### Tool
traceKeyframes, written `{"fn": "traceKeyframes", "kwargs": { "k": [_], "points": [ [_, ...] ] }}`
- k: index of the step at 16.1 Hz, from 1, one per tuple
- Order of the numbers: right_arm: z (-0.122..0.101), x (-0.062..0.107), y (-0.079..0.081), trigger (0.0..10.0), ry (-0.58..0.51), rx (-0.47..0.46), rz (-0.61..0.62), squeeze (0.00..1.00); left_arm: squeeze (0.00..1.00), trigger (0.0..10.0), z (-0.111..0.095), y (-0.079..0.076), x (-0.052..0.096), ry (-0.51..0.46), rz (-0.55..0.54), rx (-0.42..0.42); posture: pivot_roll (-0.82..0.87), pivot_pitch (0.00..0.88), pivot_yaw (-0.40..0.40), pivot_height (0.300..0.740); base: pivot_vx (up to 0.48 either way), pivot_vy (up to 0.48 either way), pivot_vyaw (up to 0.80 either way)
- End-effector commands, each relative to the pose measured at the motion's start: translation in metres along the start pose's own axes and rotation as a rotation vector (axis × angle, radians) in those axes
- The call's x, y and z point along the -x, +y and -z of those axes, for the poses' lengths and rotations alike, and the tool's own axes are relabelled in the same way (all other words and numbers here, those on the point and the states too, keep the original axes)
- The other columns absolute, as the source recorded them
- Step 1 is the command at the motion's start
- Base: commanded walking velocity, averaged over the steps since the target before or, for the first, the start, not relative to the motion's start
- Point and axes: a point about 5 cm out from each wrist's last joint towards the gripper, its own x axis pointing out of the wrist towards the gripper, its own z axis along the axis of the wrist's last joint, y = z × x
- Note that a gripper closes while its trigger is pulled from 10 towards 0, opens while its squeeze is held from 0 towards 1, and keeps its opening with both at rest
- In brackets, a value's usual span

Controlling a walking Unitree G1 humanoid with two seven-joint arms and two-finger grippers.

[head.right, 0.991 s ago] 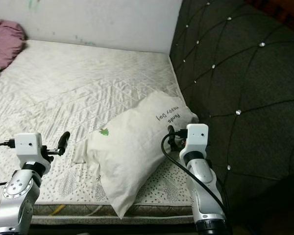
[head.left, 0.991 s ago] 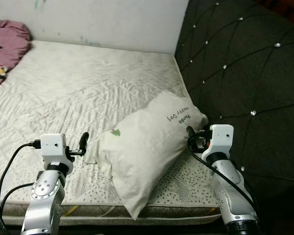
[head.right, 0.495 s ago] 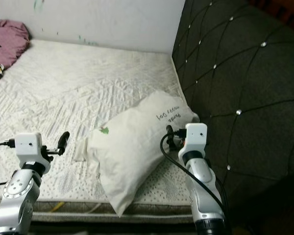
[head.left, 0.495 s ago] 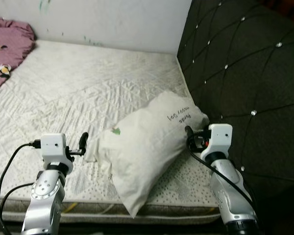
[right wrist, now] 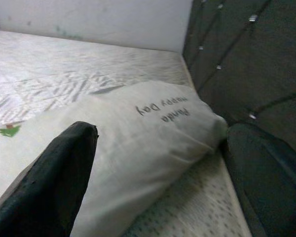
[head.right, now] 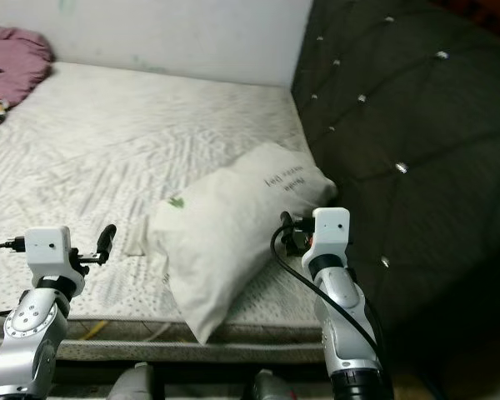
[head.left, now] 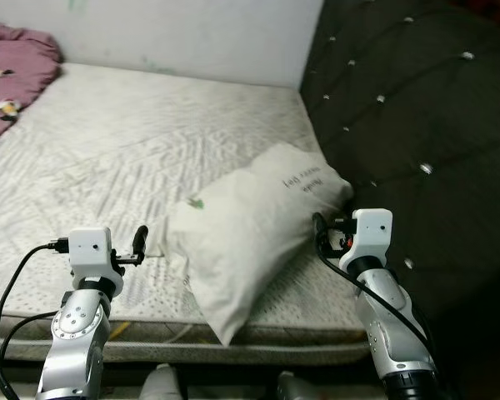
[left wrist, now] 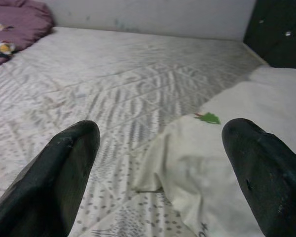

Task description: Clean up the room

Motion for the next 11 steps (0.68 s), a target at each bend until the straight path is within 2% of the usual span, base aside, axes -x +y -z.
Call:
{"fn": "traceKeyframes", "kwargs": {
  "k": [1, 4, 7, 11],
  "points": [
    [-0.0023, -0.0008, -0.0025, 10.0, -0.010, 0.011, 0.001, 0.00, 0.00, 10.0, -0.0013, -0.0018, -0.0014, -0.008, 0.000, 0.002, 0.01, 0.000, -0.104, 0.666, 0.000, 0.000, 0.00],
    [-0.0030, -0.0019, 0.0002, 10.0, -0.010, 0.012, -0.017, 0.00, 0.00, 10.0, -0.0012, -0.0029, -0.0009, -0.007, 0.002, 0.011, 0.01, 0.000, -0.106, 0.666, 0.000, 0.000, 0.00],
    [-0.0030, -0.0019, 0.0008, 10.0, -0.010, 0.013, -0.023, 0.00, 0.00, 10.0, -0.0014, -0.0032, -0.0008, -0.009, 0.004, 0.015, 0.01, 0.000, -0.108, 0.641, 0.000, 0.000, 0.00],
    [-0.0024, -0.0034, 0.0036, 10.0, 0.000, 0.018, -0.045, 0.00, 0.00, 10.0, -0.0029, -0.0020, 0.0000, -0.019, 0.007, 0.017, 0.01, 0.000, -0.111, 0.641, 0.000, 0.000, 0.00]
  ]
}}
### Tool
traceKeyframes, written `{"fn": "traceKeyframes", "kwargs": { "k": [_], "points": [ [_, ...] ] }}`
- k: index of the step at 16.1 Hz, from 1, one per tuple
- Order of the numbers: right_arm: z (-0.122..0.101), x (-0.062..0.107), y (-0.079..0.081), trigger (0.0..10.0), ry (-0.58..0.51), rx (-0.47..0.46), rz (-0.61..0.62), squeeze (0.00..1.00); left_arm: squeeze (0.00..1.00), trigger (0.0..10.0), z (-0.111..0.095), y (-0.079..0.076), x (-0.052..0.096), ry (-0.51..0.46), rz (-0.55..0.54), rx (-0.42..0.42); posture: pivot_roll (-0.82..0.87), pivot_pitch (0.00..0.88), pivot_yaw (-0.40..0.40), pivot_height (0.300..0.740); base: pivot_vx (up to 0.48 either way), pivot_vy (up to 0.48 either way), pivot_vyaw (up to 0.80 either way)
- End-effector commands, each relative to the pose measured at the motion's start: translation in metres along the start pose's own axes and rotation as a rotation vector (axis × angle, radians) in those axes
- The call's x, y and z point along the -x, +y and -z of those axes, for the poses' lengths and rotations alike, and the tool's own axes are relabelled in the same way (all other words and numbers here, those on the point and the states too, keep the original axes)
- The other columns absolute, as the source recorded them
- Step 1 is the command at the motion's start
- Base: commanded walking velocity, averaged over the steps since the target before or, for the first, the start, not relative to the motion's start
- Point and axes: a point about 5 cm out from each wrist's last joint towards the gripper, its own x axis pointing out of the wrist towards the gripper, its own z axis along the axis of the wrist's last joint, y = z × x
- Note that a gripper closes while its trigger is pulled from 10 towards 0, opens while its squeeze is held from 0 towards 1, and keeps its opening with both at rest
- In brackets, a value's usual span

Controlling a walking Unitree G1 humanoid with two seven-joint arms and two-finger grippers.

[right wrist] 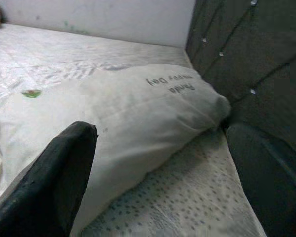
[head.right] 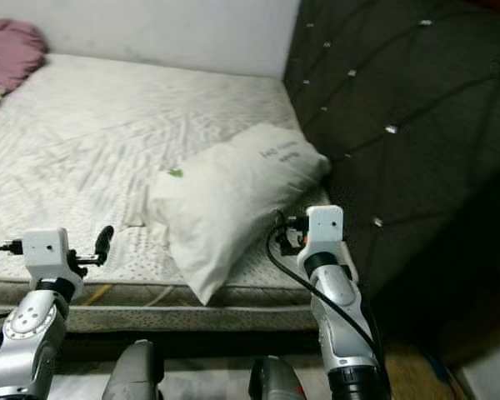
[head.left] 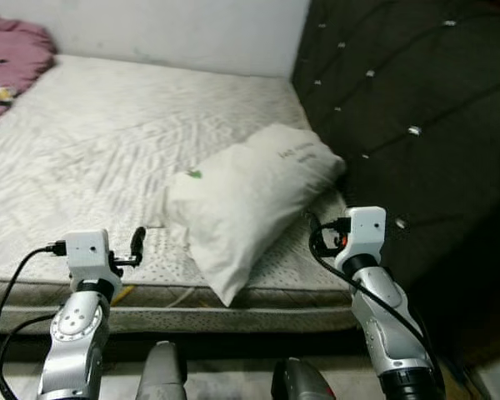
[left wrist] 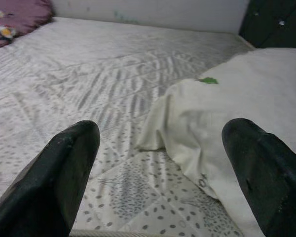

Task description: Clean up the room

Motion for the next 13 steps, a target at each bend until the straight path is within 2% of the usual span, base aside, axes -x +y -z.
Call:
{"fn": "traceKeyframes", "kwargs": {
  "k": [1, 6, 13],
  "points": [
    [-0.0007, -0.0015, -0.0020, 10.0, 0.008, 0.012, -0.008, 0.00, 0.00, 10.0, -0.0063, -0.0035, -0.0005, -0.030, 0.023, 0.006, 0.01, 0.000, -0.111, 0.641, 0.000, 0.000, 0.00],
    [-0.0024, -0.0038, 0.0006, 10.0, -0.001, 0.016, -0.019, 0.00, 0.00, 10.0, -0.0088, -0.0028, -0.0011, -0.045, 0.037, 0.013, 0.01, 0.000, -0.110, 0.641, 0.307, 0.000, 0.00],
    [-0.0037, -0.0034, 0.0050, 10.0, -0.019, 0.020, -0.057, 0.00, 0.00, 10.0, -0.0096, -0.0047, -0.0018, -0.051, 0.055, 0.020, 0.01, 0.000, -0.108, 0.641, 0.409, 0.000, 0.06]
  ]
}}
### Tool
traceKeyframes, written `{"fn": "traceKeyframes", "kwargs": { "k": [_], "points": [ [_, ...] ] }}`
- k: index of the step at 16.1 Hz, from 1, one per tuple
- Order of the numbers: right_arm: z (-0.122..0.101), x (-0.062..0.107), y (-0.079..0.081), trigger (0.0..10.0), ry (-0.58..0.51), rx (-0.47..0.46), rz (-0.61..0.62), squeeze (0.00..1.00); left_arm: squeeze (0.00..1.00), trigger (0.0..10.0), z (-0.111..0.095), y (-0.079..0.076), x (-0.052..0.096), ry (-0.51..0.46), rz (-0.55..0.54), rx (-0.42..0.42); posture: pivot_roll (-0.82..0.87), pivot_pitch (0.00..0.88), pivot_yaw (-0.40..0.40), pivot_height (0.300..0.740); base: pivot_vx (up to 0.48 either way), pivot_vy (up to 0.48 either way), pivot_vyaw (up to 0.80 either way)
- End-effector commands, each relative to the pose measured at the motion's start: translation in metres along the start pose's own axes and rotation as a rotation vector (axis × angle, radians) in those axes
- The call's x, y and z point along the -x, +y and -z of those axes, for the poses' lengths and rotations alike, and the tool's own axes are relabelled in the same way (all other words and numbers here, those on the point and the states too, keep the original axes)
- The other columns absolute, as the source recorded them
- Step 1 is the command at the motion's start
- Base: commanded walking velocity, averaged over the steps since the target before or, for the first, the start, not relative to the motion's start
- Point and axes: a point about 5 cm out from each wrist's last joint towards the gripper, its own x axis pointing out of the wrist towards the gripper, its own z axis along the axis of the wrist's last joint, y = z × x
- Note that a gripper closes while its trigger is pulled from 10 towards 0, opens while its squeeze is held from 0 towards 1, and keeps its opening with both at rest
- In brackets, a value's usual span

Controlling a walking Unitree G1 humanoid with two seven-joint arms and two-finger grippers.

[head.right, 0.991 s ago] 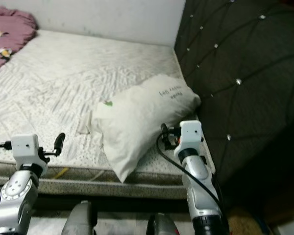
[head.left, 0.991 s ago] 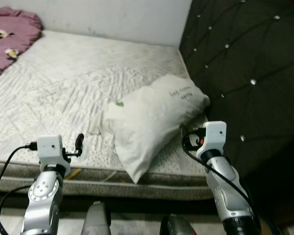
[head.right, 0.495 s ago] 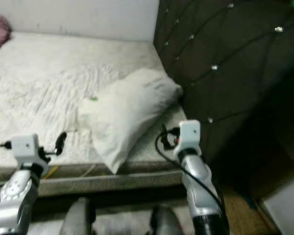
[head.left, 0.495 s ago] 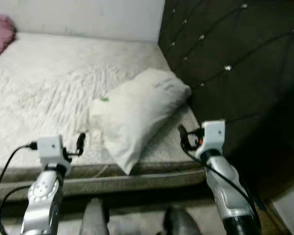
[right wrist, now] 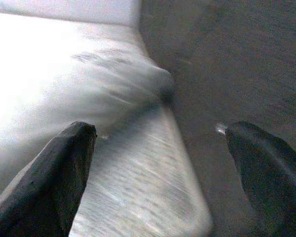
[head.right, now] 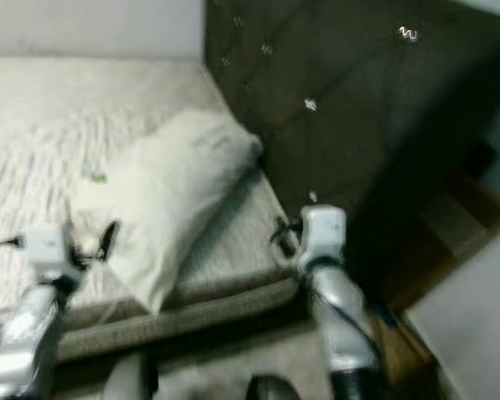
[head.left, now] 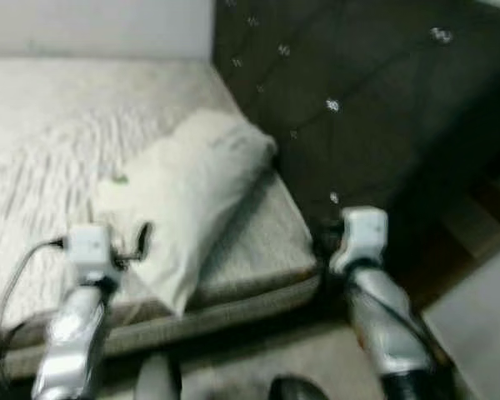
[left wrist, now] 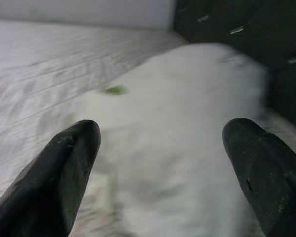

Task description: Clean up the room

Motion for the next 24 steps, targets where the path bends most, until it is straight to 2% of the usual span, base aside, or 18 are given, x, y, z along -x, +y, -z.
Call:
{"fn": "traceKeyframes", "kwargs": {
  "k": [1, 12, 15, 24],
  "points": [
    [-0.0028, 0.0030, -0.0106, 10.0, -0.010, 0.027, 0.023, 0.00, 0.00, 10.0, -0.0043, -0.0091, -0.0034, -0.015, 0.023, 0.009, 0.01, 0.000, -0.108, 0.641, 0.311, 0.000, 0.76],
    [-0.0011, 0.0015, -0.0034, 10.0, -0.003, 0.036, -0.044, 0.00, 0.00, 10.0, -0.0034, -0.0052, -0.0059, -0.002, -0.004, -0.019, 0.02, 0.000, -0.111, 0.641, 0.028, 0.000, 0.74],
    [-0.0007, 0.0010, -0.0067, 10.0, 0.003, 0.016, -0.022, 0.00, 0.00, 10.0, -0.0036, -0.0068, -0.0035, -0.011, 0.022, -0.004, 0.02, 0.000, -0.112, 0.641, 0.095, 0.000, 0.00],
    [-0.0012, 0.0008, -0.0049, 10.0, -0.003, 0.015, -0.033, 0.00, 0.00, 10.0, -0.0037, -0.0079, -0.0046, -0.013, 0.038, 0.002, 0.02, 0.000, -0.110, 0.641, 0.363, 0.000, 0.00]
  ]
}}
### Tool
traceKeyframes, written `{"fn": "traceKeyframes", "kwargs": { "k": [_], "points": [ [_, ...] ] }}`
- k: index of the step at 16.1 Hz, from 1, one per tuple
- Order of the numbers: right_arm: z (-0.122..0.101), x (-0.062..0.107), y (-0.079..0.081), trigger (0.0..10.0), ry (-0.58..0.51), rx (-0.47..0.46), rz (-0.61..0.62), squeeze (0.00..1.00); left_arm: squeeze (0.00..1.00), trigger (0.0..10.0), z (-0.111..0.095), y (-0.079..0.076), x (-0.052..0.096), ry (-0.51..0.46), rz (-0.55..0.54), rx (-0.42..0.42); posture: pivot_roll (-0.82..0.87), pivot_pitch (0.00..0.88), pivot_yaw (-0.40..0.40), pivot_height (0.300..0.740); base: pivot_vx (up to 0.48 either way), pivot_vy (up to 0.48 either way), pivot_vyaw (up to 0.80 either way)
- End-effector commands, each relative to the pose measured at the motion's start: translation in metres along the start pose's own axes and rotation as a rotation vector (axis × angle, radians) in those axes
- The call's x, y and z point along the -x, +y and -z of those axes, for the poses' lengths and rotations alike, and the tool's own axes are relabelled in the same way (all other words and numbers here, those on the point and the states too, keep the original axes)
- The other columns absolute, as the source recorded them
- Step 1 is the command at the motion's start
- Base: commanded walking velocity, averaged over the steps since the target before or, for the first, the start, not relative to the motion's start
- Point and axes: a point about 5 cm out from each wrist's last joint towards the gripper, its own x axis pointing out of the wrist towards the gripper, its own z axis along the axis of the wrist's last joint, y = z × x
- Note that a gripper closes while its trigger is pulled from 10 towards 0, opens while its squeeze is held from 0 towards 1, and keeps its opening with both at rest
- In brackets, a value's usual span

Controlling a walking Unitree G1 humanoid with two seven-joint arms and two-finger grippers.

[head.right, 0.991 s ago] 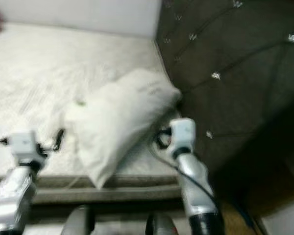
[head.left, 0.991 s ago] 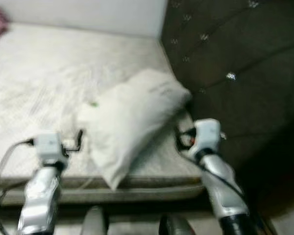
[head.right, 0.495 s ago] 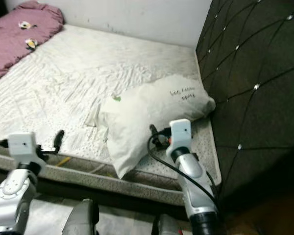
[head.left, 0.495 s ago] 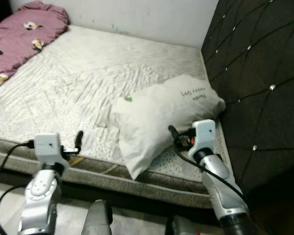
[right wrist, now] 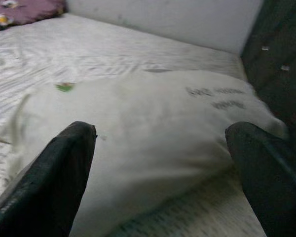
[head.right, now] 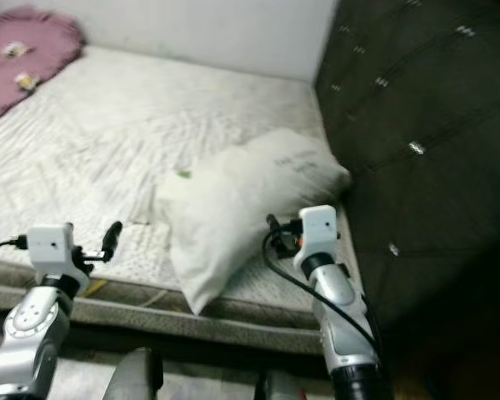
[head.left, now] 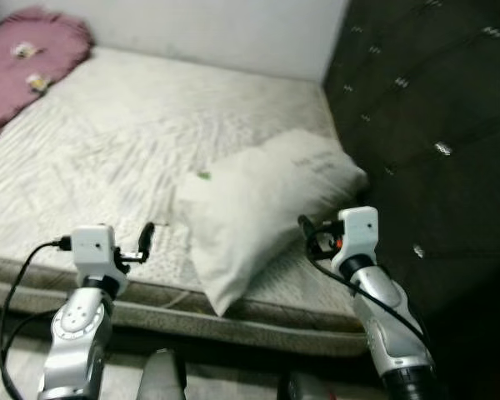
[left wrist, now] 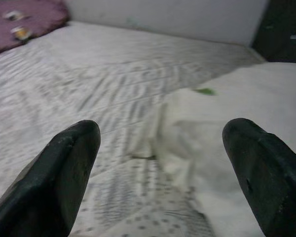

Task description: Clean up the room

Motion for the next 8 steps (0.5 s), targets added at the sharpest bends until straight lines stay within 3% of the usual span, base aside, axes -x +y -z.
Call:
{"fn": "traceKeyframes", "kwargs": {
  "k": [1, 3, 8],
  "points": [
    [-0.0036, -0.0017, 0.0027, 10.0, -0.012, -0.005, -0.012, 0.00, 0.00, 10.0, -0.0025, -0.0023, -0.0020, -0.008, 0.009, 0.005, 0.02, 0.000, -0.111, 0.641, 0.401, 0.000, 0.00],
    [-0.0035, -0.0013, 0.0040, 10.0, -0.012, -0.010, -0.022, 0.00, 0.00, 10.0, -0.0022, -0.0029, -0.0016, -0.006, 0.008, 0.005, 0.02, 0.000, -0.110, 0.641, 0.364, 0.000, 0.00],
    [-0.0017, -0.0013, 0.0079, 10.0, 0.007, -0.026, -0.070, 0.00, 0.00, 10.0, 0.0040, -0.0025, -0.0003, 0.040, -0.012, -0.004, 0.03, 0.000, -0.116, 0.636, 0.000, 0.000, 0.00]
  ]
}}
